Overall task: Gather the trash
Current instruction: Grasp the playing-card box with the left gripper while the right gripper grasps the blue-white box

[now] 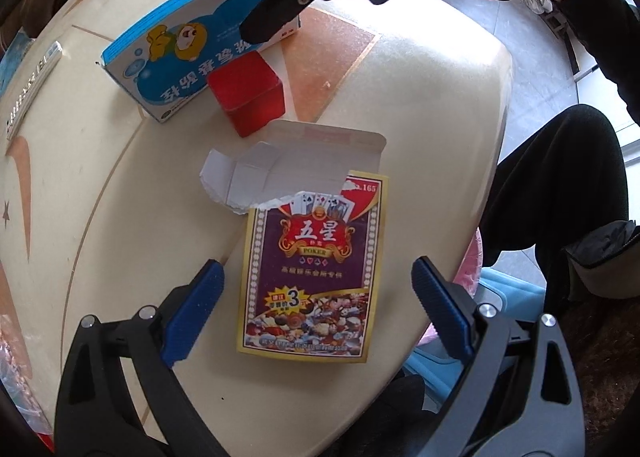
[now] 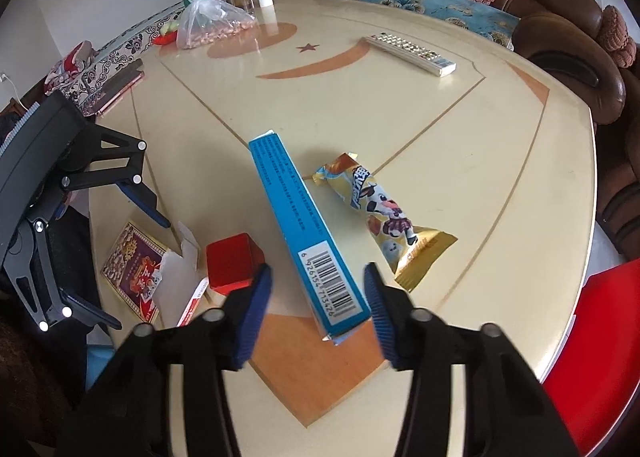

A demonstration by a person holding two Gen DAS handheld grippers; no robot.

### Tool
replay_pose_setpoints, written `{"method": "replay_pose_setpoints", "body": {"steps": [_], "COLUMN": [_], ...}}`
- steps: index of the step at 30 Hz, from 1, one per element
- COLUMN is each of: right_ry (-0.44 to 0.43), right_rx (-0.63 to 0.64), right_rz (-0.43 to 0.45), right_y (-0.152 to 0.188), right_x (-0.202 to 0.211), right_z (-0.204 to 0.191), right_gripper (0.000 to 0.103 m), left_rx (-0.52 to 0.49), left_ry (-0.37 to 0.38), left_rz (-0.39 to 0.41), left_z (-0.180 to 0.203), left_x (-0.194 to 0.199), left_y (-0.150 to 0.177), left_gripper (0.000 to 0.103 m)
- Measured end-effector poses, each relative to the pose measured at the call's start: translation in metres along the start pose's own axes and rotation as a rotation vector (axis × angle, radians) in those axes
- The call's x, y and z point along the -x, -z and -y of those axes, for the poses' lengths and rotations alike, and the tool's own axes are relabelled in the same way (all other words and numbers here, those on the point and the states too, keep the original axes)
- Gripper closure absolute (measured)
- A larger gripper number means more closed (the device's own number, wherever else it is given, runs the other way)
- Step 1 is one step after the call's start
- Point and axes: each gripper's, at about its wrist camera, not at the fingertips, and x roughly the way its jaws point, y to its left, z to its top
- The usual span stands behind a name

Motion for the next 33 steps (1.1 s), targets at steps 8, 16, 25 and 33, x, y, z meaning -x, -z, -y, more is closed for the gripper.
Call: {"method": "replay_pose_setpoints", "body": {"steps": [8,16,25,33], "right_ry": [0.032,0.104,0.196,0.277], "right_rx": [-0.019,-0.074,-0.109,-0.129], "right_rz": [0.009,0.053,0.101,0.155], "right_y": [0.004,0.010,0.013,0.013], "right_x": [-0.001,0.006,0.025,0.039], "right_z": [-0.001,-0.007,-0.019,-0.034], "right_gripper": [0.071,0.075,0.081,0.082], "left_rx": [0.016,0.077,0.190,0.297], "left_ry": [-0.055,-0.083,-0.113,-0.131], "left_rz": [-0.003,-0.010,0.007,0.023], "left_z": [0.003,-0.004,-0.012,-0.024], "left_x": [0.000,0.001,0.001,0.004], "left_y": [-0.005,-0.004,0.005,0.016], "left_gripper": [0.025,0.039,0.040,0.040]}}
